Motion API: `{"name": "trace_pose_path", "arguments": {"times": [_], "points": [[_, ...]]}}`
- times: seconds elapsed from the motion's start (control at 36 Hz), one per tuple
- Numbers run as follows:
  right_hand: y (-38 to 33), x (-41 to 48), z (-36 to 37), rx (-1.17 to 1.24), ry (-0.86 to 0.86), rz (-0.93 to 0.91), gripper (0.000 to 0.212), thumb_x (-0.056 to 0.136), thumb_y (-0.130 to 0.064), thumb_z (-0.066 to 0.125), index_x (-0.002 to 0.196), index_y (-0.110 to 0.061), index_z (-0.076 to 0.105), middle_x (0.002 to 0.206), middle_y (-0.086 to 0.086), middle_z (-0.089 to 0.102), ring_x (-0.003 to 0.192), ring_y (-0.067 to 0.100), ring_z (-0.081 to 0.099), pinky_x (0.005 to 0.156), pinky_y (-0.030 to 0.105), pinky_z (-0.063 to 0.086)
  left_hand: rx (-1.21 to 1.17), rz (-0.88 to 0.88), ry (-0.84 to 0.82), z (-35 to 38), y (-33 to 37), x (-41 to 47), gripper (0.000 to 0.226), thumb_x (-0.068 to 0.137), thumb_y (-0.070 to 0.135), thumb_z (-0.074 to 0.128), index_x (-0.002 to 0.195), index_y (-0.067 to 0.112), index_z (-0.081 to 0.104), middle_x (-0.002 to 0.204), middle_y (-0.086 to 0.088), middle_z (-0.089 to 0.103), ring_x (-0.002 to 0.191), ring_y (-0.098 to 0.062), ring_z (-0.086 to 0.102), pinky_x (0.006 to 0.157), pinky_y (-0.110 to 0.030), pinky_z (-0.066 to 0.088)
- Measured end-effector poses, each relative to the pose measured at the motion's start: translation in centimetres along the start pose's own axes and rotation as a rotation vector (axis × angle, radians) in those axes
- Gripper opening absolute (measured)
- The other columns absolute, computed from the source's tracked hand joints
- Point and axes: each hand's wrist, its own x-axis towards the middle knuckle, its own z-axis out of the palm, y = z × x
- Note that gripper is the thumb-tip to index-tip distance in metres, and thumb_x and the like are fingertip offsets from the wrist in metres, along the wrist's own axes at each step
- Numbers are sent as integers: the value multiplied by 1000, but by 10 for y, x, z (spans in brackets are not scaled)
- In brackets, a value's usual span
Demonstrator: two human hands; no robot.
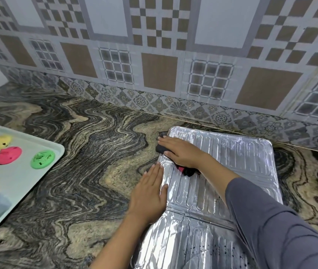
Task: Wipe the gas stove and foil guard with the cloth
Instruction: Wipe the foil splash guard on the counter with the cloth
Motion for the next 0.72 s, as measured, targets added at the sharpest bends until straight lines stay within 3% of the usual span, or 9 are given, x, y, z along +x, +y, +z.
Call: {"name": "trace_pose_path", "arguments": {"times": [0.28,0.44,0.72], "points": [[-13,-20,3,63,8,-80,45,100,-26,36,144,-16,32,153,-3,29,142,12,23,111,19,11,-19,-21,1,-3,3,-2,56,99,41,13,148,21,-5,157,5,-9,145,-6,-7,120,-27,-3],[-16,-38,1,80,27,-44,44,100,-28,37,143,-20,36,151,-7,32,140,10,28,112,27,22,-20,-17,-7,-4,3,-3,57,99,41,13,149,20,-4,158,3,-9,145,-7,-8,120,-28,-3],[-2,-94,4,63,77,196,47,99,-33,35,145,-23,30,152,-6,30,141,10,25,116,29,22,-26,1,6,-2,2,-3,57,99,41,13,149,19,-4,157,3,-9,144,-7,-8,115,-24,-8]]}}
